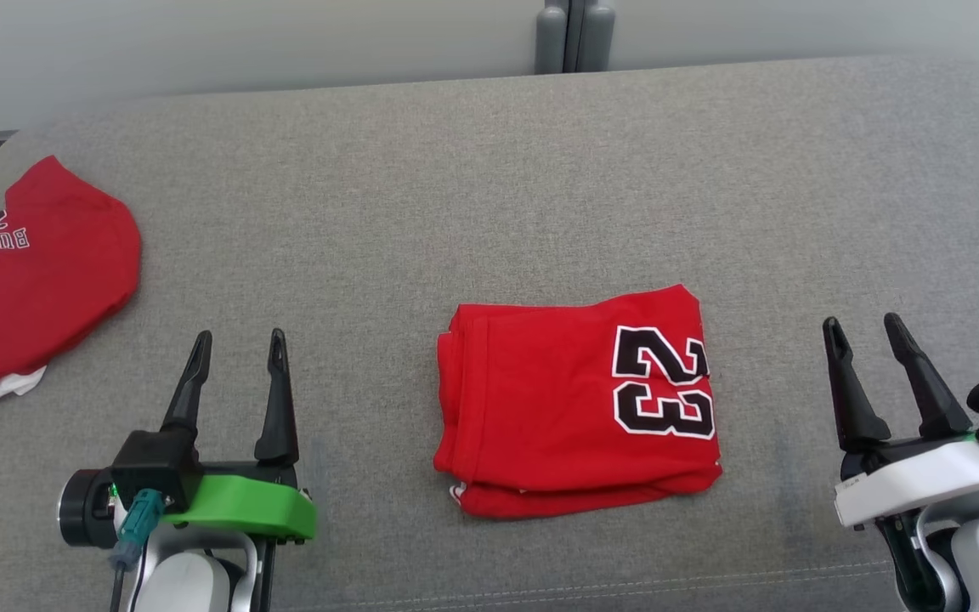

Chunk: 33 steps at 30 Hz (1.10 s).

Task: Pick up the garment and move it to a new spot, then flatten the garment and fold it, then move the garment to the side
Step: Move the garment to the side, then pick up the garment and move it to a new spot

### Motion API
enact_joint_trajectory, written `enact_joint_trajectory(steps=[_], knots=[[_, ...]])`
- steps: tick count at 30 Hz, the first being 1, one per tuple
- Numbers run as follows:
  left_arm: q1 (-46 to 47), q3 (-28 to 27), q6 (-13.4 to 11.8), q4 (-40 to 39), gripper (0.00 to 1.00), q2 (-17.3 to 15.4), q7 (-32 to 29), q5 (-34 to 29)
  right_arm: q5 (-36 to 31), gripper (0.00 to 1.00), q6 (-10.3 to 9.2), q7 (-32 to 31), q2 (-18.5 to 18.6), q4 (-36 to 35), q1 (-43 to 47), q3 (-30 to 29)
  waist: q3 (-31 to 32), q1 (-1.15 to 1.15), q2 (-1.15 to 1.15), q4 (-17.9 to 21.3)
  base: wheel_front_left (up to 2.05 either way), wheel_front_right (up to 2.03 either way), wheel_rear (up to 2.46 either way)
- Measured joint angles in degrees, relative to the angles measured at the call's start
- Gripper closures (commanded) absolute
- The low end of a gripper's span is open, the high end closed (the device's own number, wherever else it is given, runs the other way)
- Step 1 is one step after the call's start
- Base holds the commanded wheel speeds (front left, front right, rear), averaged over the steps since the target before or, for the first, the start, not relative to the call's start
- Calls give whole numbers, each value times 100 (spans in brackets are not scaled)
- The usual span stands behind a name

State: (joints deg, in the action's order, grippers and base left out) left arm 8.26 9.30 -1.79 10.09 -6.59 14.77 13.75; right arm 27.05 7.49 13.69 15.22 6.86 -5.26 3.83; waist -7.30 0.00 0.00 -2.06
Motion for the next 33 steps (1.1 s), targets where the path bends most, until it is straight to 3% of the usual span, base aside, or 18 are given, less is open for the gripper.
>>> enact_joint_trajectory(steps=[8, 19, 25, 33], knots=[[-356, 3, -101, -100, 0, -77, -64, 15, -593, 0, 0, -241, -271, -211, 552, -168, 231, 0, 0, 119, 0, 0, 0], [-505, 47, -151, -216, 0, -120, -166, 76, -717, 0, 0, -378, -479, -432, 807, -290, 256, 0, 0, 61, 0, 0, 0], [-436, 125, -151, -242, 0, -100, -176, 77, -679, 0, 0, -580, -343, -339, 714, -236, 170, 0, 0, -102, 0, 0, 0], [-288, 243, -157, -197, 0, 37, -85, 116, -458, 0, 0, -860, 23, 526, 331, 138, -38, 0, 0, -540, 0, 0, 0]])
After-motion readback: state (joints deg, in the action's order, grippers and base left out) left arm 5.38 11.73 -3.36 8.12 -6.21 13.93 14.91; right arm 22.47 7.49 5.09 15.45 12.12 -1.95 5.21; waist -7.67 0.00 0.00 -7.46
